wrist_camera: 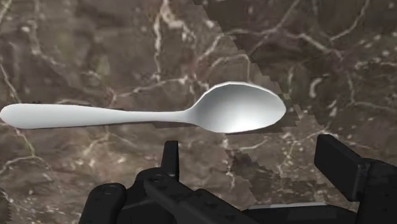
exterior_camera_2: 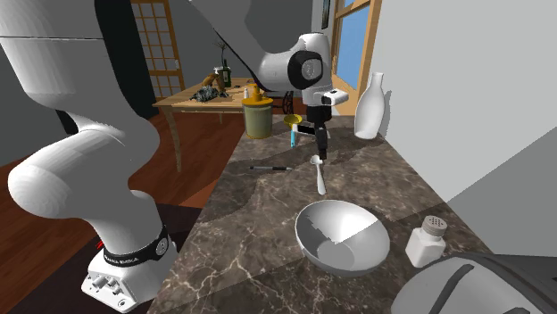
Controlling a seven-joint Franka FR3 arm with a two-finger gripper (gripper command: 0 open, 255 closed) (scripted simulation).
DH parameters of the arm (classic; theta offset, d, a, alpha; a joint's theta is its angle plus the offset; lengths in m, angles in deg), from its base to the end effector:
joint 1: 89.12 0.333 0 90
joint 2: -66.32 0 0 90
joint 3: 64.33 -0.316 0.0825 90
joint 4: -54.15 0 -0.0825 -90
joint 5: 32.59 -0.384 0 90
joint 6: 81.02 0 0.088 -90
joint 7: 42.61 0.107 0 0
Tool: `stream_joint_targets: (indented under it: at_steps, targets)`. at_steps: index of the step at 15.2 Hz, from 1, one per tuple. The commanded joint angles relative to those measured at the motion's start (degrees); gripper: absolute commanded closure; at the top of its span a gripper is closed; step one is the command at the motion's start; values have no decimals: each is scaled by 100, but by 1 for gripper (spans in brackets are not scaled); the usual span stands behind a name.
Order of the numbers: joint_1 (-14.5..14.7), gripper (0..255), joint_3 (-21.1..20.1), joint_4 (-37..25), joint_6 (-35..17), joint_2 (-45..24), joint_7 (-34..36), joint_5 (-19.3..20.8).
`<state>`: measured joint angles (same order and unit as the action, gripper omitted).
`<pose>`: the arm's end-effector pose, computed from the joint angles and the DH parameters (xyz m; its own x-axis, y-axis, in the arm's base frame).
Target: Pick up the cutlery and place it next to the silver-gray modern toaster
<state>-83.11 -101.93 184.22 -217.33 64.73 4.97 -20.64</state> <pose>0.3851 0.3632 0.3566 0.9850 0.0764 0.1549 0.0716 -0.9968 0.0364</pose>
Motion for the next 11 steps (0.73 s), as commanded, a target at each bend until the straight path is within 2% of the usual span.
stream_joint_targets:
  at_steps: [1,3,11]
  targets:
    - [2,0,14,30,-140,-153,120,167]
    - [9,0,47,58,-297,-339,267,379]
    - [13,0,51,58,-296,-338,265,377]
